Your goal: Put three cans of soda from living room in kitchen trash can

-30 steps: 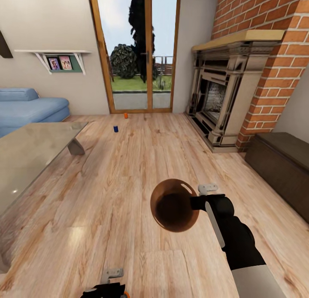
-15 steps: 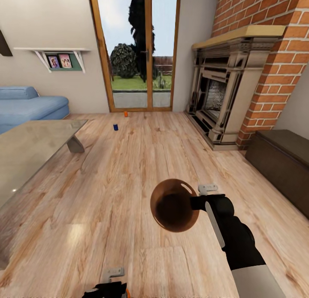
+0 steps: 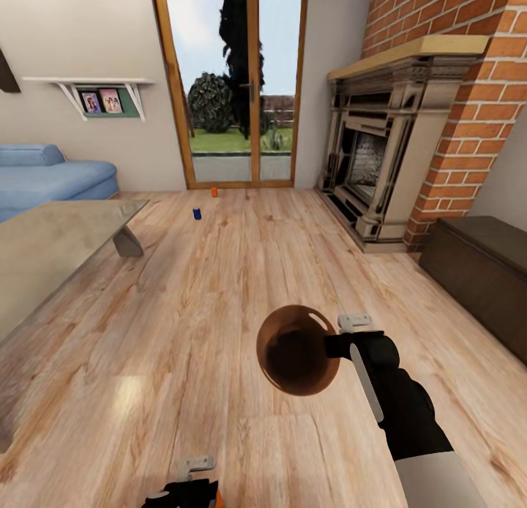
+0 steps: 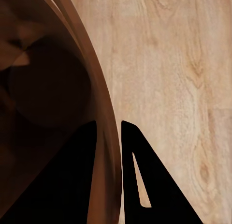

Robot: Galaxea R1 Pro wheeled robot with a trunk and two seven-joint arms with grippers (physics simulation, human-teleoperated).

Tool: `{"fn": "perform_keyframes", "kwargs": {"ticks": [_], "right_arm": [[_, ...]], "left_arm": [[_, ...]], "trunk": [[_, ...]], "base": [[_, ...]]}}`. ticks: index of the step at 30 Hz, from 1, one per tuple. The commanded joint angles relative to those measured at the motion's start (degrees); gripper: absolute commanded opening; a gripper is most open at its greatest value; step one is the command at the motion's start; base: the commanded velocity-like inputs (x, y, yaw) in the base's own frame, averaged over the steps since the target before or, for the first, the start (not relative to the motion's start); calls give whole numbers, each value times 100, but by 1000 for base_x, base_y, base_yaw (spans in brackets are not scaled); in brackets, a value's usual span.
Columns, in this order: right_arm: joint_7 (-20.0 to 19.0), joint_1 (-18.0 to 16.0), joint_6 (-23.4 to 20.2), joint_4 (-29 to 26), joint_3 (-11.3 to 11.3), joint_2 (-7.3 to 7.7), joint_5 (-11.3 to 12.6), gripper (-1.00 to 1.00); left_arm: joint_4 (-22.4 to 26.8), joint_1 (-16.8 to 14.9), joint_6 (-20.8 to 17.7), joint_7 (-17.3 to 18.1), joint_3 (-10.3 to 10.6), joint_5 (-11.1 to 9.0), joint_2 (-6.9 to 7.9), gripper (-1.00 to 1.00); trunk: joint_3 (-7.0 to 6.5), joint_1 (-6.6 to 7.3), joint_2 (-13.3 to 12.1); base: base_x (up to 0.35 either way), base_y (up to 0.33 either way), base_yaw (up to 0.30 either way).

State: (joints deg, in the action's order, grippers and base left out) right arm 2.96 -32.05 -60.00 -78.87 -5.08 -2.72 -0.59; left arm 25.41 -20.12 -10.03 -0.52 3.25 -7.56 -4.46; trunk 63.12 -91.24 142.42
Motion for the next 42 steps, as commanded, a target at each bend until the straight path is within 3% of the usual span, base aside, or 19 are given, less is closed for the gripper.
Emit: {"fn": "perform_keyframes", "kwargs": {"ticks": [1, 17, 42], "right_arm": [[-26, -3, 0, -5, -1, -1, 76, -100], [-26, -3, 0, -5, -8, -1, 76, -100], [-27, 6, 0, 3, -19, -10, 76, -100]], "left_arm": [[-1, 0, 2, 0, 0, 0, -1, 100], [-1, 0, 126, -1, 0, 0, -43, 100], [46, -1, 253, 3, 9, 17, -128, 100]], "trunk": [[18, -22, 42], [368, -82, 102], [368, -82, 102]], "base": [[0, 0, 0], [0, 0, 0], [0, 0, 0]]}}
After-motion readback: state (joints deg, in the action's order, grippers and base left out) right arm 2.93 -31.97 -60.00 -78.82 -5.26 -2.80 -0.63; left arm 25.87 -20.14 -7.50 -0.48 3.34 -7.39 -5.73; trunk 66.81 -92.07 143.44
